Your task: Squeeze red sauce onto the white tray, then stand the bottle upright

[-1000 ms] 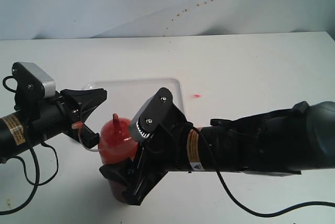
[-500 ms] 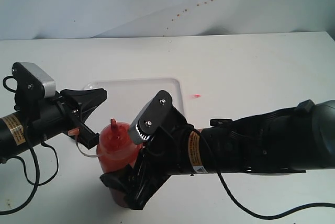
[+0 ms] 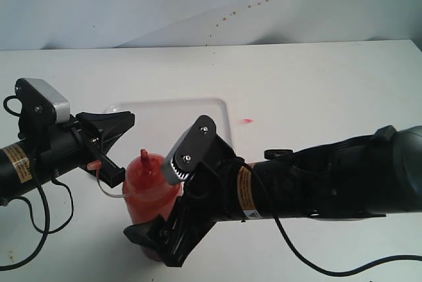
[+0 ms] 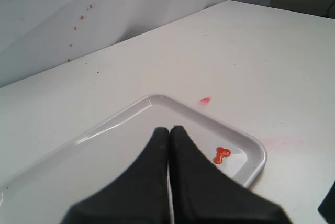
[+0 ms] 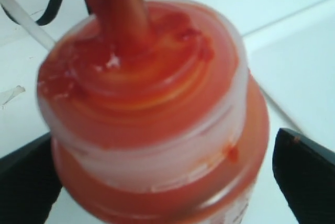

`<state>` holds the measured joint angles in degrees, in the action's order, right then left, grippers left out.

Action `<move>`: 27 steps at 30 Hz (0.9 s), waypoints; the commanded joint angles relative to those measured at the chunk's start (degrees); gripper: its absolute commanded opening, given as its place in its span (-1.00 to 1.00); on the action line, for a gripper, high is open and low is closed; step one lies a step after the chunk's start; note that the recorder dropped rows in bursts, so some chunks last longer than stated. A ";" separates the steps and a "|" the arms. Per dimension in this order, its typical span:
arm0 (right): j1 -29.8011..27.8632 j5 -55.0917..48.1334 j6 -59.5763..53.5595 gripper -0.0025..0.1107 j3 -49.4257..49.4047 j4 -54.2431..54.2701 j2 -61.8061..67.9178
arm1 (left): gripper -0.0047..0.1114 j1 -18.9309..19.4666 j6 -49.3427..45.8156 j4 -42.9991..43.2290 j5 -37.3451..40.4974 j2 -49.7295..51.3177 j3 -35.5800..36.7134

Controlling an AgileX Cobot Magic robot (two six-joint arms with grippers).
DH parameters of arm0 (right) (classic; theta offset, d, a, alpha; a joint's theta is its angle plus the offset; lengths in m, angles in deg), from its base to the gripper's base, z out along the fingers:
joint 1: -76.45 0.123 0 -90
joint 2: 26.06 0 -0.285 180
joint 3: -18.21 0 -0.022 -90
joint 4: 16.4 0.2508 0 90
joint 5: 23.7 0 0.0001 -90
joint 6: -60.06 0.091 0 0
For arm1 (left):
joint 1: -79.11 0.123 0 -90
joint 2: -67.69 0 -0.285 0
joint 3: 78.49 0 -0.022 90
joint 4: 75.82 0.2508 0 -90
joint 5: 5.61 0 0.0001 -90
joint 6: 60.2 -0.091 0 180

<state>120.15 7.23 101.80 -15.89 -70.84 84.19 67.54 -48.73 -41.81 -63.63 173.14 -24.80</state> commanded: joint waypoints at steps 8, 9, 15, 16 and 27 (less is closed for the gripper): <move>-0.27 -5.52 7.53 0.74 -0.04 -7.00 -5.55 | -0.92 -0.29 0.29 -0.42 -0.65 -0.10 0.16; -0.27 -5.89 9.42 0.74 -0.04 -8.86 -6.12 | -0.92 -0.29 0.29 -0.42 -0.65 -0.10 0.16; -0.27 -5.89 14.56 0.74 -2.25 -13.08 -9.25 | -0.92 -0.29 0.29 -0.42 -0.65 -0.10 0.16; -0.27 -5.89 14.56 0.74 -2.95 -13.18 -9.78 | -0.92 -0.29 0.29 -0.42 -0.65 -0.10 0.16; -0.27 -17.48 14.56 0.37 -9.13 -15.41 -19.56 | -0.92 -0.29 -2.28 -0.50 -0.15 -0.10 0.16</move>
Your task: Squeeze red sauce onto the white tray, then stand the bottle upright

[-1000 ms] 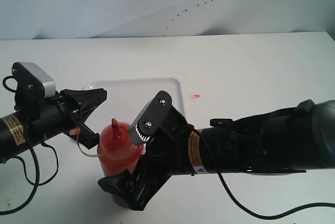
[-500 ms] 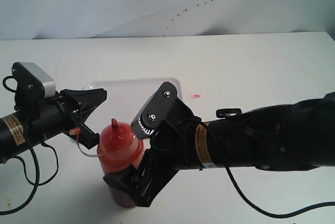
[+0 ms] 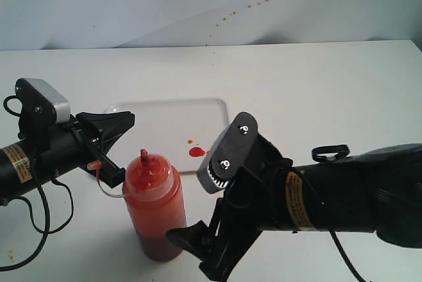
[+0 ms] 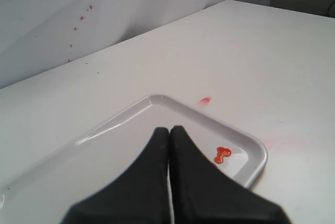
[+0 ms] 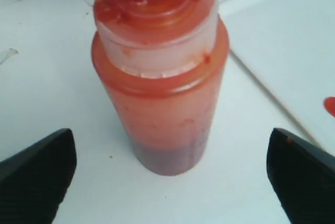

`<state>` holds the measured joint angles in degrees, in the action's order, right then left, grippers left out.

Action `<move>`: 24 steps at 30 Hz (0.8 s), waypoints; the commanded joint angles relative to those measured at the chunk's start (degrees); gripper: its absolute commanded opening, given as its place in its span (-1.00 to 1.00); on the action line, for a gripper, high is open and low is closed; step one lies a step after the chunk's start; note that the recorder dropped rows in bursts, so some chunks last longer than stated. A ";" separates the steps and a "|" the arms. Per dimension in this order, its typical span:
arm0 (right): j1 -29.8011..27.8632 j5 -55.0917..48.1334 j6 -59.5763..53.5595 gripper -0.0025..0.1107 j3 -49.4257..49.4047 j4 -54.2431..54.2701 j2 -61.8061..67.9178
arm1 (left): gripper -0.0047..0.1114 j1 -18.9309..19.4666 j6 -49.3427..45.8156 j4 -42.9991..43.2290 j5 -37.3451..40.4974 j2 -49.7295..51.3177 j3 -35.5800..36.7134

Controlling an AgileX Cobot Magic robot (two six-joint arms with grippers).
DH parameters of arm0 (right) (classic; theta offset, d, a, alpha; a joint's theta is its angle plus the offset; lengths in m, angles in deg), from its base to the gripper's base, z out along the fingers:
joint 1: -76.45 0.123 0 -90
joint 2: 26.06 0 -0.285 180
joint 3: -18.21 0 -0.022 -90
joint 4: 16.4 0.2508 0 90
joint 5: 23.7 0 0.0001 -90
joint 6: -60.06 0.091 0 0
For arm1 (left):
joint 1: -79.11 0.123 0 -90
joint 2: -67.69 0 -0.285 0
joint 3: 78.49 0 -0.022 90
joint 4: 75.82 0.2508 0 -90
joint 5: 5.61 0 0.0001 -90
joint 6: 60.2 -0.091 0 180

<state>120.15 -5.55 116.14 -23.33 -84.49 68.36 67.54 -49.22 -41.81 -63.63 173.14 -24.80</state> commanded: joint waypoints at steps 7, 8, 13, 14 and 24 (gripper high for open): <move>-0.27 -15.21 0.09 -0.54 -4.18 -1.82 -10.98 | -0.92 -0.29 -4.94 -5.82 3.55 -0.22 0.16; -0.27 -18.15 0.09 -0.68 -4.40 -1.82 -11.90 | -0.92 -0.29 -5.21 -7.35 4.26 -0.22 0.16; -0.27 -26.57 0.09 -0.96 -4.53 -1.30 -14.89 | -0.92 -0.29 -6.74 -10.76 5.46 -0.59 0.16; -0.27 -26.73 0.09 -0.96 -4.53 -1.30 -15.28 | -0.92 -0.29 -6.75 -10.98 5.73 -1.01 0.16; -0.27 -27.92 0.57 -0.96 -4.53 -1.30 -17.01 | -0.92 -0.29 -12.50 -19.53 3.83 -9.00 5.10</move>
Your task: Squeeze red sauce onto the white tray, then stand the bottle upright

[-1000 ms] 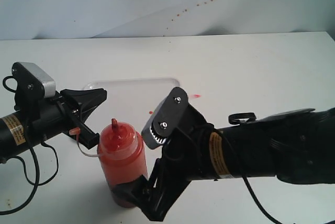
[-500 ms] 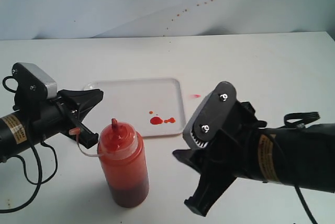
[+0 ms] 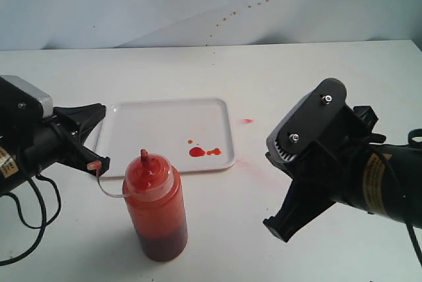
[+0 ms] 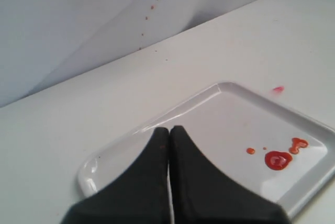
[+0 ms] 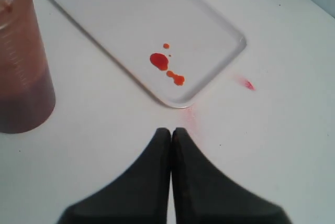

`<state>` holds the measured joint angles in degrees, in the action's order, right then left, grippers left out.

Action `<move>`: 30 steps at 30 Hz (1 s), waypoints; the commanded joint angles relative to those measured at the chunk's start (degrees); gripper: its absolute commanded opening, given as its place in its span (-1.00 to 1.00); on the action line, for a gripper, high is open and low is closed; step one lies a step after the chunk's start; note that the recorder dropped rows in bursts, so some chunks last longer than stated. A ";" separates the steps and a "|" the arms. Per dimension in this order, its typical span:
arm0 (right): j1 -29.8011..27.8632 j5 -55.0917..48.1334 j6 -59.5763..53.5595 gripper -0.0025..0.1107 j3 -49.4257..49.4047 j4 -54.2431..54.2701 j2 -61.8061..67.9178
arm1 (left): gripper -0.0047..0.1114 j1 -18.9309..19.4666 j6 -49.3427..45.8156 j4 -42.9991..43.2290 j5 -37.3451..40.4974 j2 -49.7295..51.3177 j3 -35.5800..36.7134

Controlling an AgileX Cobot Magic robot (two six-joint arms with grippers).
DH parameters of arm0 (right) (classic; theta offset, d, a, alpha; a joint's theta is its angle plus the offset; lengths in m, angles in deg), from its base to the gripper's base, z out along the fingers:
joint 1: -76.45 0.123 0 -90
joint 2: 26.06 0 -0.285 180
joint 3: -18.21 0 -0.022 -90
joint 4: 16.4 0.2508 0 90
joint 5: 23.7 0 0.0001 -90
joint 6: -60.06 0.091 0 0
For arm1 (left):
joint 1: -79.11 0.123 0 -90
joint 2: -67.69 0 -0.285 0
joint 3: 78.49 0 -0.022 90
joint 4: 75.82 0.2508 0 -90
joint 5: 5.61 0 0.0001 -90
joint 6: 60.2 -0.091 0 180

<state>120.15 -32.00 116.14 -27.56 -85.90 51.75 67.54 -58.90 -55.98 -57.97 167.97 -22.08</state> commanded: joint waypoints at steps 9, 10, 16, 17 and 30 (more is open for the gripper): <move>-0.47 -5.47 3.83 -0.96 -0.29 0.12 -0.40 | -0.92 -0.29 -1.30 -6.26 -4.40 -16.11 8.92; -0.47 -5.45 4.09 -0.96 -0.29 0.12 -0.40 | -0.92 -0.29 -1.30 -6.65 -4.97 -17.44 9.68; -0.47 -5.45 7.71 -0.96 -0.29 -2.49 -0.40 | -0.92 -0.29 0.12 -10.27 -6.31 -28.46 14.76; -0.47 -5.45 9.22 -0.96 -0.29 -3.91 -0.40 | -0.92 -0.29 0.12 -10.28 -6.09 -30.29 15.27; -0.47 -1.30 21.06 -0.96 -0.29 -12.40 -8.09 | -0.92 -0.29 3.09 -10.38 3.35 -42.58 16.37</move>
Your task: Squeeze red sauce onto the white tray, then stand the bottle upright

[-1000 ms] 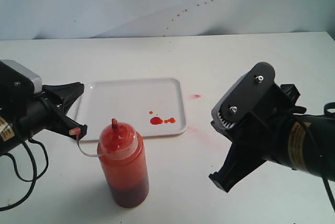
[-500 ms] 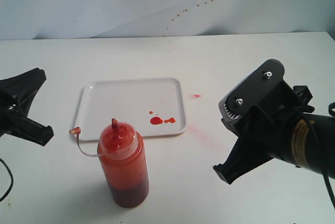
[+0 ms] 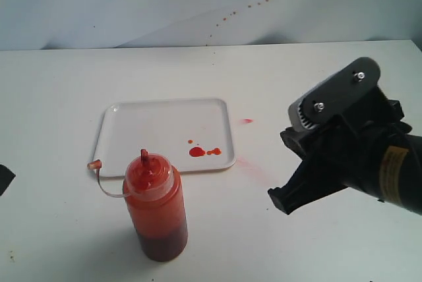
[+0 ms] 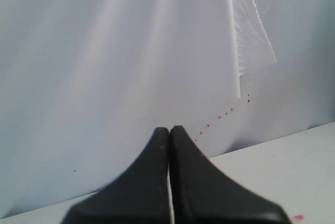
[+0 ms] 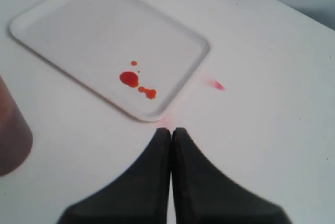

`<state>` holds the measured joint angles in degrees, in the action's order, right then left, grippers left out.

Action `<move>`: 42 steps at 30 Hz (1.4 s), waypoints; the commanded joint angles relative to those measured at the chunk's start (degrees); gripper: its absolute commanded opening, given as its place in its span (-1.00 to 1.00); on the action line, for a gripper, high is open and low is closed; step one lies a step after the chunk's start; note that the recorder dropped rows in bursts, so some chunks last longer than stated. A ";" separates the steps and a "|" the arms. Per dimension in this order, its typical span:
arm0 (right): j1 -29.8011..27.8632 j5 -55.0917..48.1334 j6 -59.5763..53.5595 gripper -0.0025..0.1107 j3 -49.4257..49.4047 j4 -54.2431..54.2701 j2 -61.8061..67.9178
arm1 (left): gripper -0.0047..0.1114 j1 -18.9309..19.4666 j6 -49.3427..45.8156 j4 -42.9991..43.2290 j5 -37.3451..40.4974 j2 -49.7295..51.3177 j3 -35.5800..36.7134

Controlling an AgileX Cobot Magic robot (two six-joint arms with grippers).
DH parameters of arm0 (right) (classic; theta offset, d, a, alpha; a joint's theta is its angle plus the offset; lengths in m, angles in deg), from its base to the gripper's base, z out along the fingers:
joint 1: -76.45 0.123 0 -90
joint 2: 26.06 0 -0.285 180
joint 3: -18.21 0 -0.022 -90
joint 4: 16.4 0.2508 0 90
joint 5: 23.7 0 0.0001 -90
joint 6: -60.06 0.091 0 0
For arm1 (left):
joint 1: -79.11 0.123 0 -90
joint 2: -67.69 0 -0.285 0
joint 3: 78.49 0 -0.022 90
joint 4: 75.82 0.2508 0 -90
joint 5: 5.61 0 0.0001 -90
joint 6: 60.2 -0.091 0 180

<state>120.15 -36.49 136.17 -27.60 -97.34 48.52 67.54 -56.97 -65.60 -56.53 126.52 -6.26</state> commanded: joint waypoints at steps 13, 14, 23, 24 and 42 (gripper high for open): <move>-0.47 -1.80 6.38 -0.96 -0.25 -1.11 -24.63 | -0.92 -0.29 8.76 -0.76 1.43 -4.20 0.55; -0.47 -3.24 6.38 -0.96 -0.25 -1.11 -25.21 | -0.92 -0.29 8.76 -0.76 1.43 -4.50 0.55; -0.47 -4.84 6.38 -0.96 -0.25 -1.28 -26.34 | -0.92 -0.29 8.64 -0.64 1.73 -5.05 0.55; -0.47 -4.84 6.38 -0.96 -0.25 -1.28 -26.34 | -0.92 -0.29 8.64 -0.64 1.73 -5.05 0.55; -0.47 -4.84 6.38 -0.96 -0.25 -1.28 -26.34 | -0.92 -0.29 8.64 -0.64 1.73 -5.05 0.55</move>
<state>120.15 -40.87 142.47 -27.60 -98.02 22.57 67.54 -48.99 -65.60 -54.86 121.84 -6.06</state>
